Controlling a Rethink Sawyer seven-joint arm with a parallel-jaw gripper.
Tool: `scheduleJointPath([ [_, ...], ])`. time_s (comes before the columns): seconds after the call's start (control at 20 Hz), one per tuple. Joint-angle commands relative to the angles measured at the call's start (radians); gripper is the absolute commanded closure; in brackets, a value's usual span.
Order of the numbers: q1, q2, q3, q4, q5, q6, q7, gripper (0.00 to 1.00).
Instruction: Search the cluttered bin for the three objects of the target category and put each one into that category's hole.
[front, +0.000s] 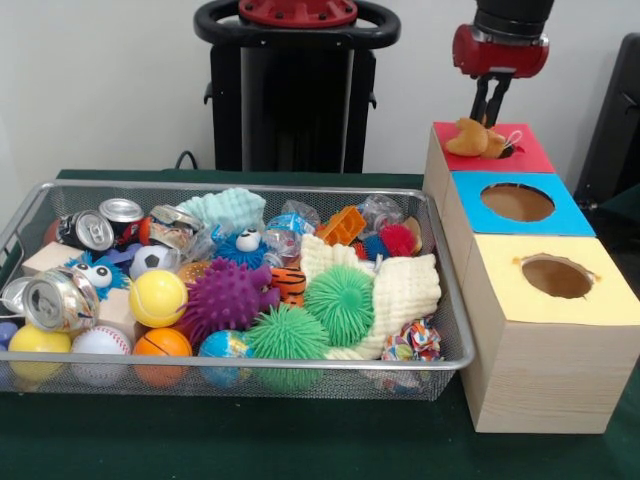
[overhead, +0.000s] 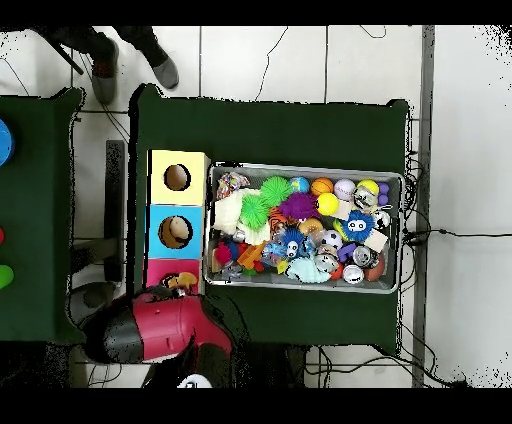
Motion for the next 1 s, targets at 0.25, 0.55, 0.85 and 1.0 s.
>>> scheduleJointPath([
  [0.25,0.102,0.1,-0.036,-0.045,0.002,-0.04,0.213,1.0],
  [0.55,0.107,0.093,-0.016,-0.007,0.016,-0.071,0.199,1.0],
  [0.85,0.103,0.095,-0.009,0.004,0.014,-0.087,0.188,1.0],
  [1.0,0.082,0.088,0.003,0.014,0.008,-0.098,0.17,1.0],
])
